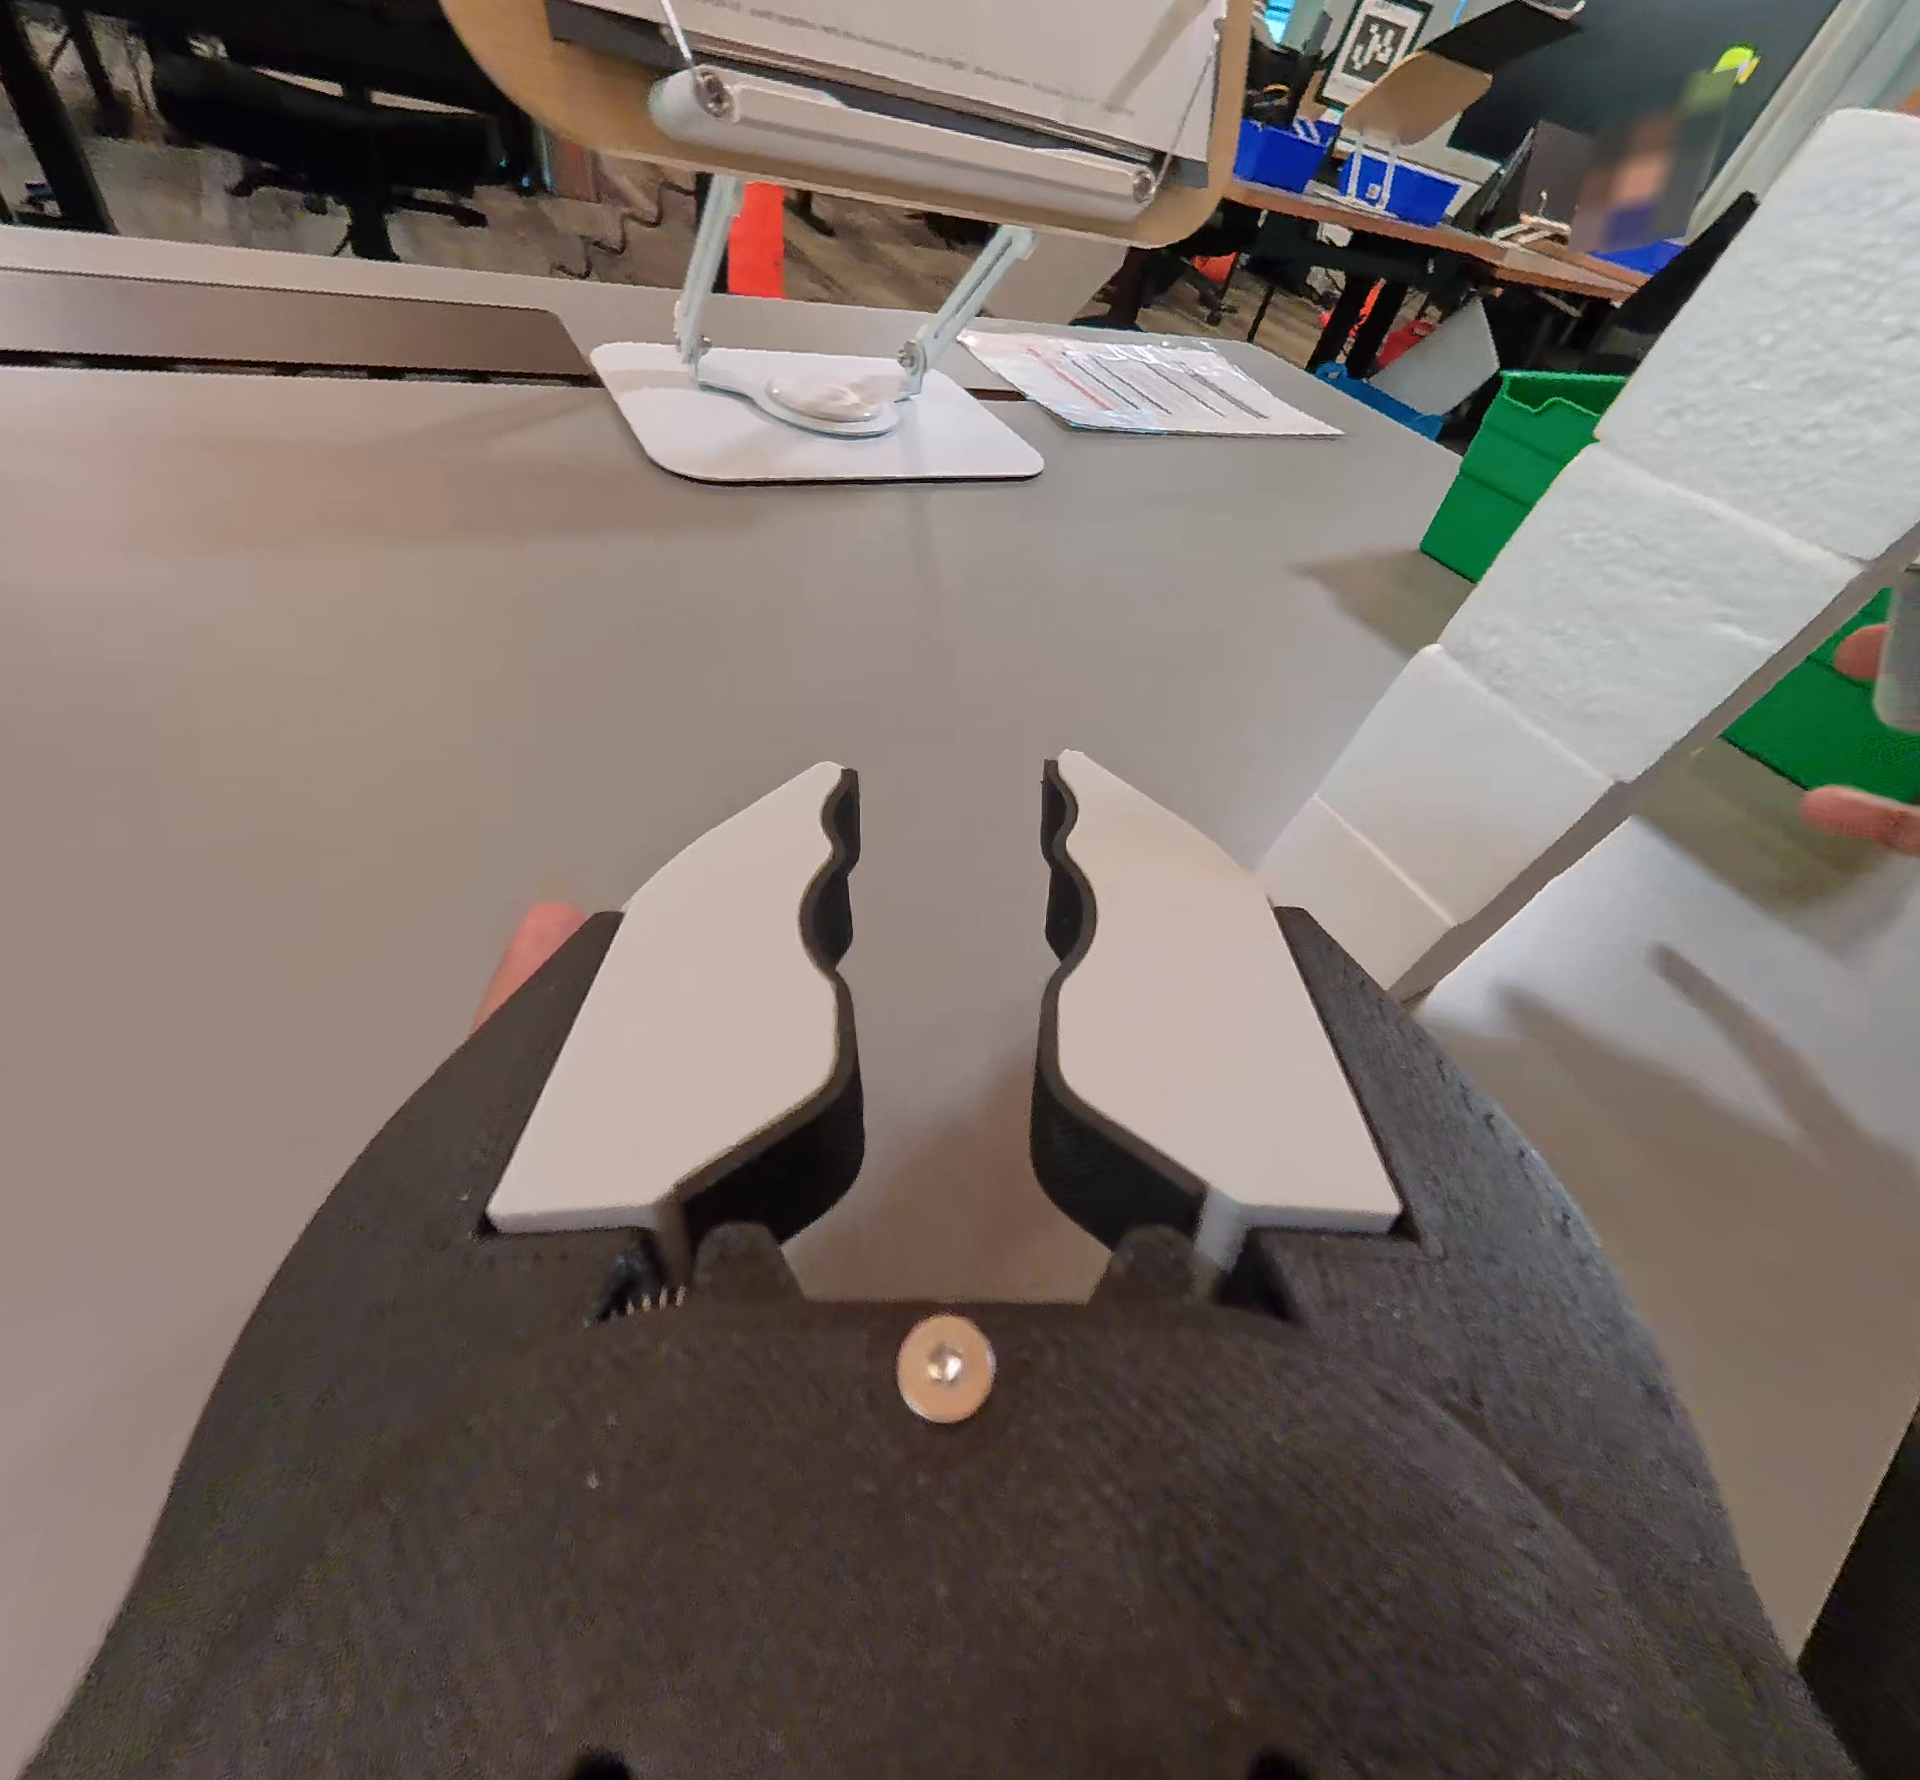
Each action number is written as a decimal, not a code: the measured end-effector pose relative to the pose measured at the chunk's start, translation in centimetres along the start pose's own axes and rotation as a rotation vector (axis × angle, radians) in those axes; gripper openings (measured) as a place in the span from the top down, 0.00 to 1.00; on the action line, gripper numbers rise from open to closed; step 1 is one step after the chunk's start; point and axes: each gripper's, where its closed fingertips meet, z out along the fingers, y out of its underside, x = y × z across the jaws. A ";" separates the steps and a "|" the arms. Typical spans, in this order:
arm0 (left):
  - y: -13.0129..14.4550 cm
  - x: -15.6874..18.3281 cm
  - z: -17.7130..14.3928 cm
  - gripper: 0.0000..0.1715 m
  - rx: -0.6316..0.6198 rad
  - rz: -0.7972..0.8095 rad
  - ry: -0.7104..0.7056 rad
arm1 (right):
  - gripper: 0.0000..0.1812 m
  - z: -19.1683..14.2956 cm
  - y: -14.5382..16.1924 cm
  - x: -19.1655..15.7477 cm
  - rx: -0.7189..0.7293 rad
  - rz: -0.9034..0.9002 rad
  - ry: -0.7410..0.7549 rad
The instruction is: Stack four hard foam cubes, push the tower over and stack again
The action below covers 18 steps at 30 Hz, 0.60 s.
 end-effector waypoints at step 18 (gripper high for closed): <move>0.5 -1.4 -2.8 0.80 0.006 -0.068 -0.007 | 1.00 4.0 2.5 1.9 -0.138 -0.461 0.164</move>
